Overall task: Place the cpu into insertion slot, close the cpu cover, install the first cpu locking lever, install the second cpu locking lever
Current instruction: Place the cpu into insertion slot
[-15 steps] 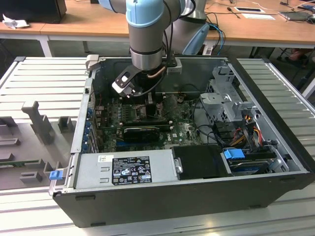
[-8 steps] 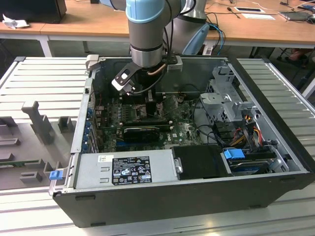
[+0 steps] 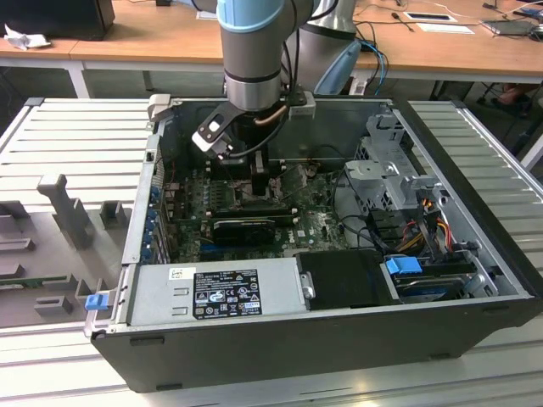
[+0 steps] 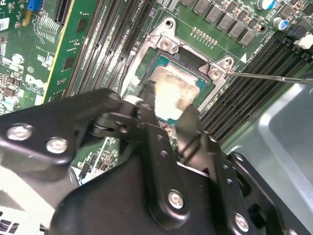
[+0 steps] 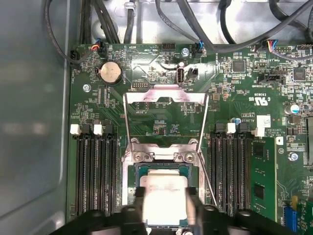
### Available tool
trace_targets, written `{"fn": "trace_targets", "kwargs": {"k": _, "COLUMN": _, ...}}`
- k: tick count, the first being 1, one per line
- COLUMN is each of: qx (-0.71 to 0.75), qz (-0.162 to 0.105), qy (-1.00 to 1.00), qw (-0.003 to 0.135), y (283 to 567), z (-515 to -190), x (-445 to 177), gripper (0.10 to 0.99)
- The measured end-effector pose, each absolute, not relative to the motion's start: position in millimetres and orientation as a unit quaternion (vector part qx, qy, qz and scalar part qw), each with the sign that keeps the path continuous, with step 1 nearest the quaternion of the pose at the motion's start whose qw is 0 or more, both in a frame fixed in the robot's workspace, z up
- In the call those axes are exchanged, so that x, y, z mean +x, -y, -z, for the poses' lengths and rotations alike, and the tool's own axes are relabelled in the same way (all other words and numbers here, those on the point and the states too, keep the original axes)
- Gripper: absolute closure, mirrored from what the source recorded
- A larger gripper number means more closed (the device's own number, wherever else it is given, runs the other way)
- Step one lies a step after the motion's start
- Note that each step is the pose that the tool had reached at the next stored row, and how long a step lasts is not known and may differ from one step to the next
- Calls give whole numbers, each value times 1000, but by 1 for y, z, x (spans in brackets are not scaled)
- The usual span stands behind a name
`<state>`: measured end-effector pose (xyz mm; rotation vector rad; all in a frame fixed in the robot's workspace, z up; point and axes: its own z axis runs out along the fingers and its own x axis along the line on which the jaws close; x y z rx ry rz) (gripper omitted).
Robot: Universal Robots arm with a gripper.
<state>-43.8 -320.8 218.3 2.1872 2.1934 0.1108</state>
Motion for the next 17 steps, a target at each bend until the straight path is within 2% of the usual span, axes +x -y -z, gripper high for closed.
{"fn": "trace_targets", "kwargs": {"k": 2, "qx": 705, "qz": -36, "qy": -708, "qw": 21, "y": 321, "z": -219, "x": -44, "gripper": 737}}
{"fn": "trace_targets", "kwargs": {"k": 3, "qx": 706, "qz": -36, "qy": -707, "qw": 21, "y": 321, "z": -220, "x": -44, "gripper": 859}}
{"fn": "trace_targets", "kwargs": {"k": 4, "qx": 706, "qz": -36, "qy": -707, "qw": 21, "y": 321, "z": -220, "x": -44, "gripper": 859}}
{"fn": "trace_targets", "kwargs": {"k": 6, "qx": 705, "qz": -36, "qy": -707, "qw": 21, "y": 321, "z": -220, "x": -44, "gripper": 976}}
{"fn": "trace_targets", "kwargs": {"k": 17, "qx": 706, "qz": -36, "qy": -707, "qw": 21, "y": 321, "z": -224, "x": -44, "gripper": 980}}
